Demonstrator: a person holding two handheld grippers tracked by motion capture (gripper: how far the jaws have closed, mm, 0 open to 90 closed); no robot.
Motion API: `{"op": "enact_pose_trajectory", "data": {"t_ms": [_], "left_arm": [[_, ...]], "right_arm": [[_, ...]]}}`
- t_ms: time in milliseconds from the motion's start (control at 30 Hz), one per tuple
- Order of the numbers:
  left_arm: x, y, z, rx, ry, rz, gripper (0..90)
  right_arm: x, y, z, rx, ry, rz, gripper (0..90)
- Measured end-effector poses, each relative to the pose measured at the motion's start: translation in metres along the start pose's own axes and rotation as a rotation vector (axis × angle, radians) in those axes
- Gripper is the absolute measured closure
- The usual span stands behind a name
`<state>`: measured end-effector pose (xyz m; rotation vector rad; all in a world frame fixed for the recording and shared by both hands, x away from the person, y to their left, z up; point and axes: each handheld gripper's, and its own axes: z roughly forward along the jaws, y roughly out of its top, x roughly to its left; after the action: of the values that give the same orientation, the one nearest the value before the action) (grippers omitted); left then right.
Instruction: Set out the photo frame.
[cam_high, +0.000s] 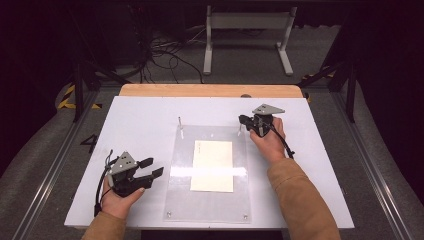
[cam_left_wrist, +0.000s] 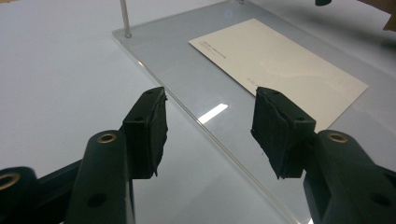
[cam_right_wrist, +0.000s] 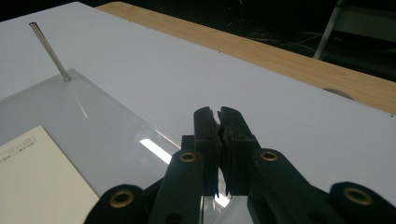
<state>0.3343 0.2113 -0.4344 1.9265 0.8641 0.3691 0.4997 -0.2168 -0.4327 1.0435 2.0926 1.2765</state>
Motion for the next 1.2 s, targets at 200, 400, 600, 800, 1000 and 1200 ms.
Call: {"op": "enact_pose_trajectory", "data": {"t_ms": [200, 400, 600, 800, 1000, 1200], "left_arm": [[0.001, 0.000, 0.001, 0.000, 0.008, -0.002, 45.0], [0.002, -0.001, 0.004, 0.000, 0.001, -0.006, 44.8], [0.003, 0.000, 0.004, -0.004, -0.004, -0.008, 44.7], [0.003, -0.001, 0.003, -0.004, 0.004, -0.006, 44.5], [0.007, -0.003, 0.001, -0.002, 0.010, -0.015, 43.5], [0.008, -0.006, -0.004, -0.025, -0.031, 0.041, 36.7]], "right_arm": [[-0.002, -0.001, 0.003, -0.012, 0.004, 0.036, 85.4], [-0.007, -0.004, 0.005, -0.032, 0.028, 0.077, 85.2], [-0.007, -0.001, 0.006, -0.015, 0.016, 0.126, 85.2], [-0.008, 0.002, 0.009, 0.003, 0.001, 0.166, 85.3], [-0.013, 0.004, 0.014, 0.008, 0.011, 0.209, 85.5], [-0.017, 0.007, 0.016, 0.025, 0.024, 0.237, 85.6]]}}
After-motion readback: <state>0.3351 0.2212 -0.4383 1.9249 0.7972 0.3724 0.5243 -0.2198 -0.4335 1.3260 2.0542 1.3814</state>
